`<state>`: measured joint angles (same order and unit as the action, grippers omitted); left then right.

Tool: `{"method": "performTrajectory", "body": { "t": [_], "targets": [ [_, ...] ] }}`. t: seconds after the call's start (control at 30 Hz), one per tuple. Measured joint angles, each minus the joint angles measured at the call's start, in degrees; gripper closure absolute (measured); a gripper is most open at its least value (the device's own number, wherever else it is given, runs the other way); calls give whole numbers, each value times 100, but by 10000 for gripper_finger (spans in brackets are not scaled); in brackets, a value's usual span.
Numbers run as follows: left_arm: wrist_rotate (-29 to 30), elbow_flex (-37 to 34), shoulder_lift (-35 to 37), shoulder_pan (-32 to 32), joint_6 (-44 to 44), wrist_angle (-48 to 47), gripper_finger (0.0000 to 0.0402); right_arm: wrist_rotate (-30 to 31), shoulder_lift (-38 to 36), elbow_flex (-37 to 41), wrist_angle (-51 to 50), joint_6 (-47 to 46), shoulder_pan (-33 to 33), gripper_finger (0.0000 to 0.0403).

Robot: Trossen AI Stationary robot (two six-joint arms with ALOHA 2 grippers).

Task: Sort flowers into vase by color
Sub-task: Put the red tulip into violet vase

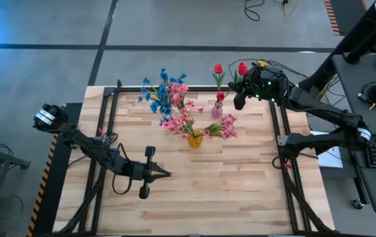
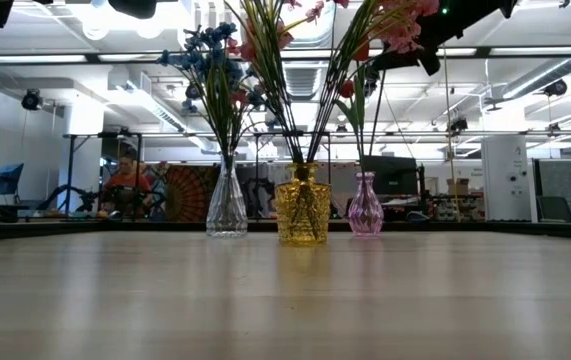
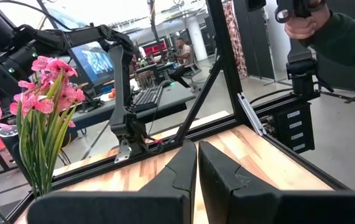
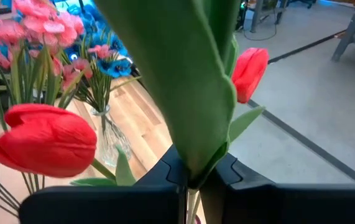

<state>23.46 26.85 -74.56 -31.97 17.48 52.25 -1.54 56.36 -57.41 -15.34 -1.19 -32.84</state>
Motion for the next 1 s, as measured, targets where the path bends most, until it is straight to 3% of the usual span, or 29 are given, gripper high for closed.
{"method": "performTrajectory", "body": {
  "t": [1.0],
  "targets": [
    [0,0,-3,0,2,-2,401,4,0,394,413,-24,4,390]
  ]
}}
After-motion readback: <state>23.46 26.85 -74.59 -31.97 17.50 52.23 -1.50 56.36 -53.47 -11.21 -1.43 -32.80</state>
